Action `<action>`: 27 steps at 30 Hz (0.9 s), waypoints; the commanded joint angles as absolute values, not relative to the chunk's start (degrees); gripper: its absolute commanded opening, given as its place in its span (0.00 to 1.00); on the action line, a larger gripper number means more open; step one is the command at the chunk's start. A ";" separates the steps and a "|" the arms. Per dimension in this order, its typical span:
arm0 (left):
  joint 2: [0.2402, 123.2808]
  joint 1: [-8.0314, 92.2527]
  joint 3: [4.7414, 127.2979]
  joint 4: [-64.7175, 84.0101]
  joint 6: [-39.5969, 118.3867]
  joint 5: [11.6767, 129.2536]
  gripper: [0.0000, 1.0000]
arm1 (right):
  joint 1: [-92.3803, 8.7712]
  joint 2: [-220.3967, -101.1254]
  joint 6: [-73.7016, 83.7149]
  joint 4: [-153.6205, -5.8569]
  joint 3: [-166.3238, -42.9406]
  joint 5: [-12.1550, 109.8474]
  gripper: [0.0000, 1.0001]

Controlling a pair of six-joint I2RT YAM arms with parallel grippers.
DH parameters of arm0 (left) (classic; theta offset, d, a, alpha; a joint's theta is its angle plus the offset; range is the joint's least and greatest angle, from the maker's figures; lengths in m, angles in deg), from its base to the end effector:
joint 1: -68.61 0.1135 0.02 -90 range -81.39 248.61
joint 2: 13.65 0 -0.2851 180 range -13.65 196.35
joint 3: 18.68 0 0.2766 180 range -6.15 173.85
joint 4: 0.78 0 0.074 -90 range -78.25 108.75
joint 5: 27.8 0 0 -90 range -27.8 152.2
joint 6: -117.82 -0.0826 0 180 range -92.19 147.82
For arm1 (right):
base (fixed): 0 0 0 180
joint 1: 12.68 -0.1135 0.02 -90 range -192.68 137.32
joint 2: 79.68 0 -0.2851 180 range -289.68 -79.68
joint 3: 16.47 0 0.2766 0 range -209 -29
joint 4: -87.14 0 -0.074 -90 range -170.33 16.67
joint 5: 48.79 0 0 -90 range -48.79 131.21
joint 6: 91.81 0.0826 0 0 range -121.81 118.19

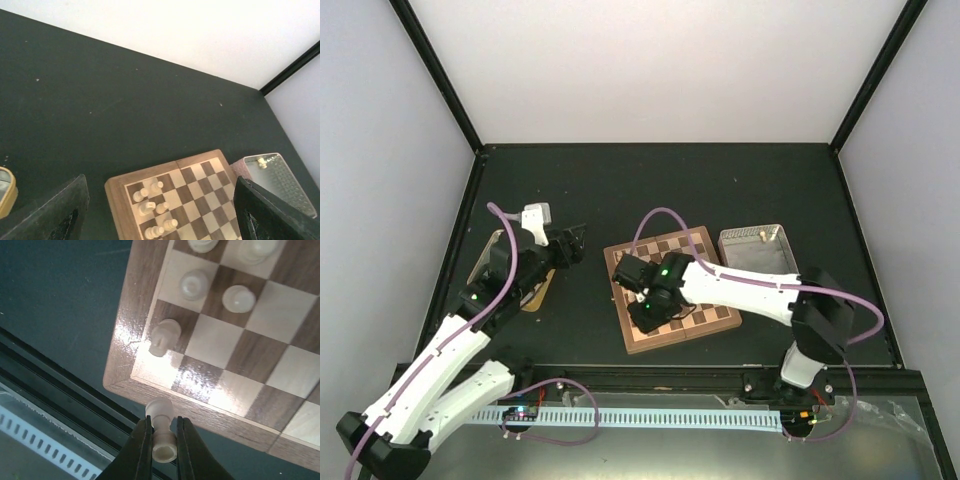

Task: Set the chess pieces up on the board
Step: Place the chess piece on the chessboard.

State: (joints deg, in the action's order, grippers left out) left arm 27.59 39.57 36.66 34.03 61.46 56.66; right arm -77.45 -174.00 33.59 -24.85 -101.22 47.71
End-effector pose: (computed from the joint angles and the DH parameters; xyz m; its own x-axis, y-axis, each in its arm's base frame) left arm 0.1962 -0.0998 0.3136 -0.4813 -0.3634 -0.7977 0.1652 0.8561 -0.4898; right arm 0.1398 0.3186 0.1994 -0.8660 -0.4875 -0.1113 -0.4999 0.8390 0.2147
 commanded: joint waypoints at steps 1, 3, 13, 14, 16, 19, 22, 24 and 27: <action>26.68 40.48 36.15 36.16 58.03 54.35 0.81 | -79.53 -177.85 33.32 -21.69 -105.28 44.88 0.01; 26.27 40.81 35.69 36.26 57.73 54.29 0.82 | -80.02 -179.80 33.46 -21.57 -106.19 44.73 0.01; 24.04 42.27 34.54 37.66 58.13 51.36 0.83 | -80.44 -186.53 33.08 -21.80 -109.97 44.32 0.01; 23.87 42.43 34.57 37.76 58.19 51.17 0.83 | -80.38 -186.88 33.08 -21.88 -110.09 44.29 0.01; 23.56 42.67 34.54 37.80 58.14 51.05 0.83 | -80.43 -187.75 32.98 -21.82 -110.25 44.20 0.01; 23.44 42.93 34.48 37.84 58.05 51.13 0.84 | -80.51 -188.85 32.76 -21.25 -110.61 43.79 0.02; 23.60 43.11 34.37 38.00 58.20 51.21 0.84 | -80.59 -189.36 32.54 -21.03 -110.62 44.27 0.04; 23.89 43.25 34.28 38.09 58.32 51.21 0.84 | -80.66 -189.30 32.35 -20.73 -110.60 44.45 0.06; 24.51 43.46 34.44 38.48 58.43 51.45 0.84 | -80.66 -189.14 31.98 -20.14 -110.70 44.88 0.10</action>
